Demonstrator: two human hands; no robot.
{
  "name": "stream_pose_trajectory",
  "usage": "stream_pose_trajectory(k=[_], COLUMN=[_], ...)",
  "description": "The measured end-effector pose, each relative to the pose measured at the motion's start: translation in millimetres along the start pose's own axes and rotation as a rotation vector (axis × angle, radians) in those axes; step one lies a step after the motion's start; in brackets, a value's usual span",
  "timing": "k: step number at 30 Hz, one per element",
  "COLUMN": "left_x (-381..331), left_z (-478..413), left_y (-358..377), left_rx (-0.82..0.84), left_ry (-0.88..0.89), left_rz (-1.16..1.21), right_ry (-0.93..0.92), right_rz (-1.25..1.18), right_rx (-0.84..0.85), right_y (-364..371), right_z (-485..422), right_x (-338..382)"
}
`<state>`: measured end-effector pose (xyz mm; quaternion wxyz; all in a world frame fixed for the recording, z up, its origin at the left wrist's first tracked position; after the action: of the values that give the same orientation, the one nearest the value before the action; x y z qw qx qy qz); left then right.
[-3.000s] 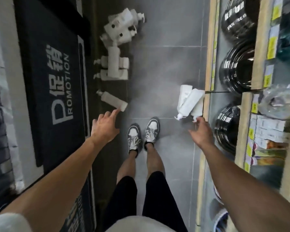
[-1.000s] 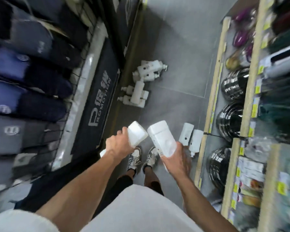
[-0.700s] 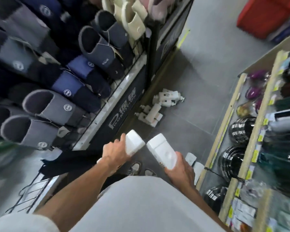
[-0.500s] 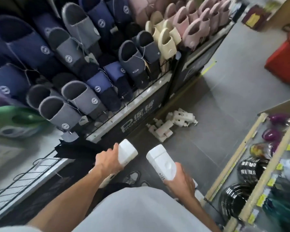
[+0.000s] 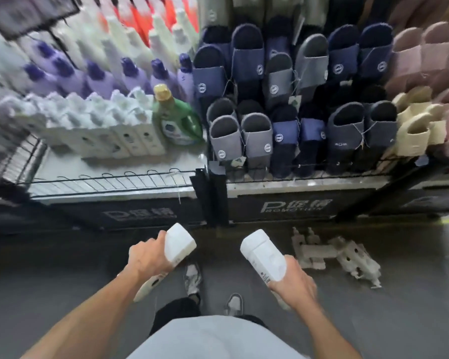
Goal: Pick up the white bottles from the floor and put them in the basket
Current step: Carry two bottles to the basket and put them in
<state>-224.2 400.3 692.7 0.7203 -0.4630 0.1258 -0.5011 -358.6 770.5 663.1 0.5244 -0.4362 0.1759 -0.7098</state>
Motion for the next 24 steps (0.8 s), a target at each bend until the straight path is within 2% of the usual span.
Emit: stream_pose_trajectory(k=[7, 12, 19, 24], left_x=[87.0, 137.8, 228.5, 289.5], left_z=[52.8, 80.9, 124.9, 154.4], left_y=[57.5, 96.6, 152.9, 183.6], left_rx=[0.035, 0.075, 0.137, 0.146], left_ry=[-0.221, -0.314, -0.494, -0.592], left_rz=[0.183, 0.203, 0.361, 0.415], right_ry=[-0.234, -0.404, -0.652, -0.743], right_rz=[0.166, 0.281, 0.472, 0.499], right_rx=[0.119, 0.195, 0.271, 0.317], right_y=[30.0, 70.6, 132.9, 176.8], right_z=[-10.2, -4.0, 40.7, 72.9], right_x=[107.8, 192.4, 307.3, 367.3])
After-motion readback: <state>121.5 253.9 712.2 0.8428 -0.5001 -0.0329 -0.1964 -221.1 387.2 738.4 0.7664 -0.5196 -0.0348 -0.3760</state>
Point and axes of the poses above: each hand's wrist, its own z-axis away from the middle knuckle, its own y-axis out of the palm, x = y × z, the point moved 9 cm from there along -z, towards the middle knuckle, and after that the axes turned 12 degrees about -z, right-handed, at the moved point
